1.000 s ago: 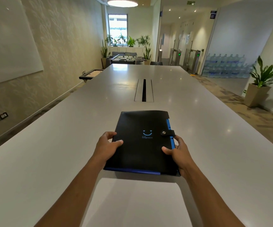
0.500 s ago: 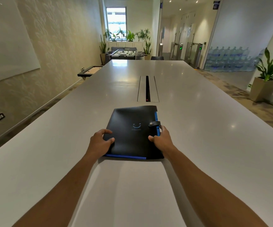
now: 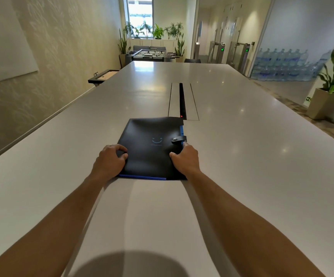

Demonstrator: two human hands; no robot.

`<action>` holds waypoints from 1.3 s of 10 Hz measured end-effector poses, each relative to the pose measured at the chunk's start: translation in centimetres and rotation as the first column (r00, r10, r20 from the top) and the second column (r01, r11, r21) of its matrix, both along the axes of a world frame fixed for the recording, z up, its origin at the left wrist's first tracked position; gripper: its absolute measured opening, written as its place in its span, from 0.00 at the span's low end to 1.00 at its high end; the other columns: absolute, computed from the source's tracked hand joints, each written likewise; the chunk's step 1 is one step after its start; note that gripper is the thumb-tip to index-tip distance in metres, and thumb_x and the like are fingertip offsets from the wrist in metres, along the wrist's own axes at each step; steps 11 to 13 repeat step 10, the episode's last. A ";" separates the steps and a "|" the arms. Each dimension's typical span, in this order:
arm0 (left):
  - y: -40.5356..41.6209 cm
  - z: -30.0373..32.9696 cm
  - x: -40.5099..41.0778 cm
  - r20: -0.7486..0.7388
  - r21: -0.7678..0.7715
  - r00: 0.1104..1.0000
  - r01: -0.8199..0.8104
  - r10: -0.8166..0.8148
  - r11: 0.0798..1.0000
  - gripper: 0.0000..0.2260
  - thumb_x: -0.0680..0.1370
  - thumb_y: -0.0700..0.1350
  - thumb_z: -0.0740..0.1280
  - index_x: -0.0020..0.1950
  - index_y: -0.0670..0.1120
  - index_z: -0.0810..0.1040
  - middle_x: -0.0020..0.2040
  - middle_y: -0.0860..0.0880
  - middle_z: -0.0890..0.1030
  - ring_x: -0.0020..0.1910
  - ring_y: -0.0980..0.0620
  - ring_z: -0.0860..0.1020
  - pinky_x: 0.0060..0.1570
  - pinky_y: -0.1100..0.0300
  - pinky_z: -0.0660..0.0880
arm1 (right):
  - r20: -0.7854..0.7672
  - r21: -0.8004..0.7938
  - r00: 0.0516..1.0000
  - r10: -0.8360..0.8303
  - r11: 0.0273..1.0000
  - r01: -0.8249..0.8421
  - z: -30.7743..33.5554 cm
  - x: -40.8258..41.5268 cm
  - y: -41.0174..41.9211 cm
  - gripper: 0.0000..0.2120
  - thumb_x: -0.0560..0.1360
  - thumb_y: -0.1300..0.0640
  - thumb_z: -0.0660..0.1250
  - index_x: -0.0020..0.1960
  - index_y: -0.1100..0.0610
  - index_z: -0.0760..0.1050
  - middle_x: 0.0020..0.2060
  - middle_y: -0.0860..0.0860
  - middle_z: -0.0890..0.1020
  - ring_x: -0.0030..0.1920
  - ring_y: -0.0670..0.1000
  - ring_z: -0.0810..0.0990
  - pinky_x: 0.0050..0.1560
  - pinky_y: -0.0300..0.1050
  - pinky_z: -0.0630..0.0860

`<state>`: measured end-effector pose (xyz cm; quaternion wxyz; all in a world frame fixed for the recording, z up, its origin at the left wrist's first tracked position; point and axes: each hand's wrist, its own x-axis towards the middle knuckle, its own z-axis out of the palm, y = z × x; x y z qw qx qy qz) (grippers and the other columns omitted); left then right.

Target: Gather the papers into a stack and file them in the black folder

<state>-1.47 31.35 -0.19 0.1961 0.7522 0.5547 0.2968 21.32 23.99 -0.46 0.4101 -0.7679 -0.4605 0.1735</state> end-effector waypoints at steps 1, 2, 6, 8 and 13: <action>1.1 0.0 -0.3 -0.036 0.000 0.999 -0.002 0.002 1.000 0.06 0.75 0.47 0.67 0.51 0.53 0.79 0.58 0.44 0.78 0.55 0.44 0.75 0.52 0.50 0.72 | 0.084 -0.037 0.996 -0.006 0.999 0.009 0.0 -0.3 0.6 0.26 0.74 0.51 0.68 0.69 0.60 0.68 0.62 0.57 0.76 0.60 0.56 0.76 0.58 0.49 0.74; 1.8 0.0 -0.7 -0.101 0.003 0.994 -0.032 0.033 0.999 0.07 0.76 0.49 0.64 0.53 0.55 0.78 0.58 0.46 0.78 0.54 0.44 0.75 0.49 0.50 0.72 | 0.219 -0.075 0.976 -0.008 0.997 0.025 0.1 -1.1 0.9 0.26 0.75 0.47 0.67 0.68 0.58 0.69 0.62 0.56 0.74 0.59 0.57 0.76 0.55 0.49 0.74; -2.2 -0.5 -1.0 -0.164 0.235 0.975 -0.108 0.149 0.966 0.09 0.79 0.46 0.62 0.55 0.47 0.80 0.55 0.45 0.81 0.51 0.42 0.77 0.50 0.46 0.72 | 0.425 -0.072 0.904 -0.055 0.993 0.094 -0.2 -2.2 -2.9 0.28 0.77 0.35 0.56 0.56 0.56 0.81 0.54 0.55 0.78 0.55 0.55 0.73 0.52 0.51 0.75; -6.9 -0.1 1.7 -0.116 0.328 0.989 -0.049 0.092 0.943 0.06 0.76 0.45 0.66 0.48 0.45 0.81 0.50 0.47 0.82 0.50 0.47 0.78 0.52 0.48 0.75 | 0.363 0.018 0.927 -0.092 0.996 0.092 0.8 -1.3 -7.9 0.22 0.78 0.43 0.58 0.44 0.57 0.83 0.42 0.52 0.81 0.46 0.53 0.77 0.46 0.51 0.77; -12.4 0.4 4.2 -0.045 0.367 0.995 0.097 -0.086 0.925 0.03 0.75 0.46 0.68 0.44 0.47 0.80 0.42 0.52 0.80 0.43 0.53 0.77 0.50 0.50 0.76 | 0.453 0.024 0.883 -0.127 0.991 0.130 1.1 -0.3 -13.8 0.15 0.76 0.50 0.61 0.45 0.57 0.82 0.41 0.52 0.83 0.42 0.51 0.79 0.46 0.49 0.78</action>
